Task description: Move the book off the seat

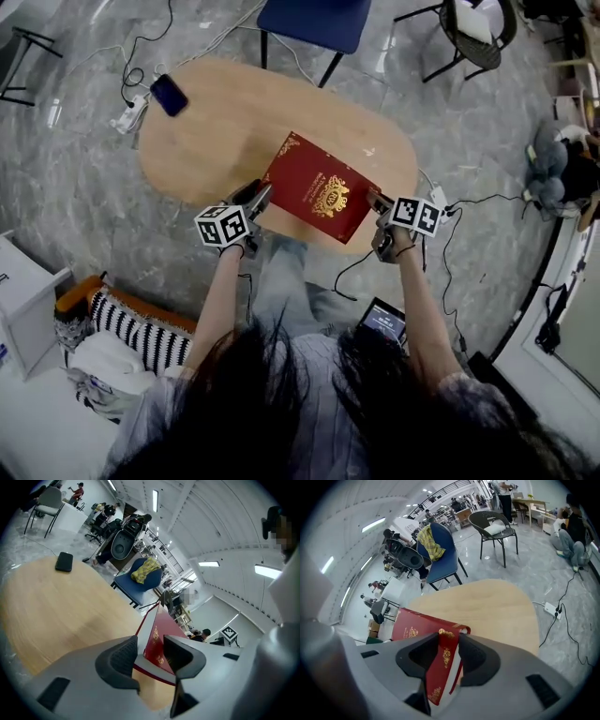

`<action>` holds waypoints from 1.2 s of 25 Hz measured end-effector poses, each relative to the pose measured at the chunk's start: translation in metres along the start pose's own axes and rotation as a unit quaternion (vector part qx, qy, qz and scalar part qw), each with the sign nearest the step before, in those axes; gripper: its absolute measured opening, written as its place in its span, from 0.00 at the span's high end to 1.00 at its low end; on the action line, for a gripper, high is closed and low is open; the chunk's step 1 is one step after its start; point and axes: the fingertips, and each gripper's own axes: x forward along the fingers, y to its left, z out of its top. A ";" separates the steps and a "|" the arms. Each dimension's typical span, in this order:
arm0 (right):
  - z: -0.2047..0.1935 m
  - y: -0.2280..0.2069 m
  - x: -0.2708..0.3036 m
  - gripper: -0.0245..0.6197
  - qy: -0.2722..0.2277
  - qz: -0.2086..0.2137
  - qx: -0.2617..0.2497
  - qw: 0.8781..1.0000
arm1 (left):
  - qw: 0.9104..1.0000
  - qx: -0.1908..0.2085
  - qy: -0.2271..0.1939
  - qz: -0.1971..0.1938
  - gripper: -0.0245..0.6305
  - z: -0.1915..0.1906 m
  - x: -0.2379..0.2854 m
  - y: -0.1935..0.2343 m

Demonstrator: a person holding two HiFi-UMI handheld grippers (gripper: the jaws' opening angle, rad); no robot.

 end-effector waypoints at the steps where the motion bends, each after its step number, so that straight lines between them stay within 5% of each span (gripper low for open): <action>1: 0.000 -0.005 0.007 0.74 0.004 -0.004 0.005 1.000 | 1.000 -0.002 0.003 0.003 0.69 -0.003 0.006 0.006; 16: 0.009 -0.069 0.093 0.74 0.029 -0.036 0.057 0.997 | 0.999 -0.042 0.019 -0.003 0.72 -0.024 0.080 0.070; 23: 0.000 -0.094 0.114 0.75 0.037 -0.074 0.086 0.993 | 0.997 -0.054 0.049 0.011 0.72 -0.048 0.096 0.085; 27: -0.001 -0.111 0.110 0.75 0.027 -0.141 0.087 0.986 | 0.996 -0.023 0.075 0.036 0.67 -0.054 0.096 0.089; 30: -0.004 -0.110 0.103 0.75 0.024 -0.148 0.081 0.985 | 0.996 -0.024 0.057 0.060 0.62 -0.043 0.087 0.094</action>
